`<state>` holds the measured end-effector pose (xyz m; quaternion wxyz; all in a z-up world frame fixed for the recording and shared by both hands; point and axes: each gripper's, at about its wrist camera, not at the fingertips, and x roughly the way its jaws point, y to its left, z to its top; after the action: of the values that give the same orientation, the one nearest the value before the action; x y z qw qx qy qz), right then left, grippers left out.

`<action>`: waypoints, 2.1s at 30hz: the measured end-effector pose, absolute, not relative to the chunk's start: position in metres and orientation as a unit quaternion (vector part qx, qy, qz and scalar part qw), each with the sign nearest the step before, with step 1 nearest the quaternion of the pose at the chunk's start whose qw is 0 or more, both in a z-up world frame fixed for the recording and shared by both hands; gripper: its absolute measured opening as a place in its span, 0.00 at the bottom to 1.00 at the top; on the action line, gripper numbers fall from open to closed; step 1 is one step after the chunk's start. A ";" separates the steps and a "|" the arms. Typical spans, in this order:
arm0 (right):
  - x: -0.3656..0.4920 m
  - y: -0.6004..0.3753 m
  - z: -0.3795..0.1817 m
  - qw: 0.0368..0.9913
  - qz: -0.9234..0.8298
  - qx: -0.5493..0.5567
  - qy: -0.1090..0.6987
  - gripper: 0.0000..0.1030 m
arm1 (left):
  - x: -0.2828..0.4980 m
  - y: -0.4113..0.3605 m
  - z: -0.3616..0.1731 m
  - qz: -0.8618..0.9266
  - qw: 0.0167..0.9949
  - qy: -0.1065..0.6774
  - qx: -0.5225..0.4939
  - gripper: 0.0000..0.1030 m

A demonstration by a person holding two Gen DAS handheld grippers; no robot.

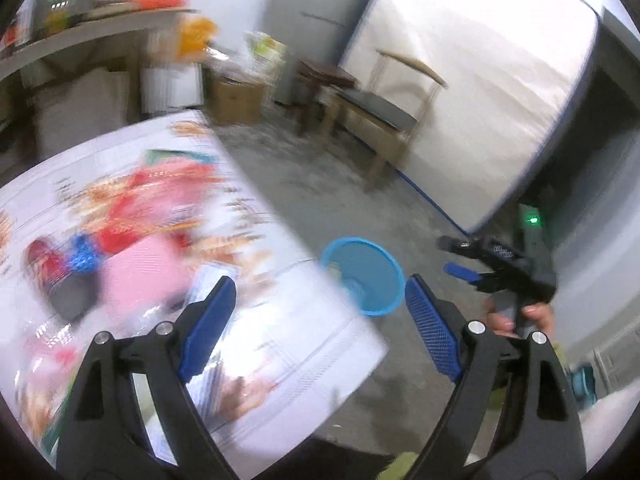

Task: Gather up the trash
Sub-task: 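Move both tools back over the table toward the remaining trash, then grasp the pink-printed clear bag with the left tool while the right tool grasps the blue wrapper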

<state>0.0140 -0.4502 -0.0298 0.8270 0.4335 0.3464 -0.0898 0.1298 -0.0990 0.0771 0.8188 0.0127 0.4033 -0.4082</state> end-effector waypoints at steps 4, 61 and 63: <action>0.041 -0.403 0.001 0.846 -0.024 0.398 0.353 0.91 | 0.136 -0.008 0.068 -0.313 0.860 0.401 -0.042 0.80; 0.306 -0.152 0.003 0.806 0.159 0.214 0.528 0.58 | 0.245 0.150 -0.058 -0.075 0.876 0.476 0.006 0.11; 0.317 -0.149 -0.007 0.800 0.150 0.216 0.540 0.56 | 0.245 0.151 -0.058 -0.075 0.877 0.475 0.005 0.11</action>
<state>0.3171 -0.1491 -0.0071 0.7997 0.2156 0.5399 0.1500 0.2454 0.1507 -0.0577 0.8767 0.0051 0.4752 -0.0745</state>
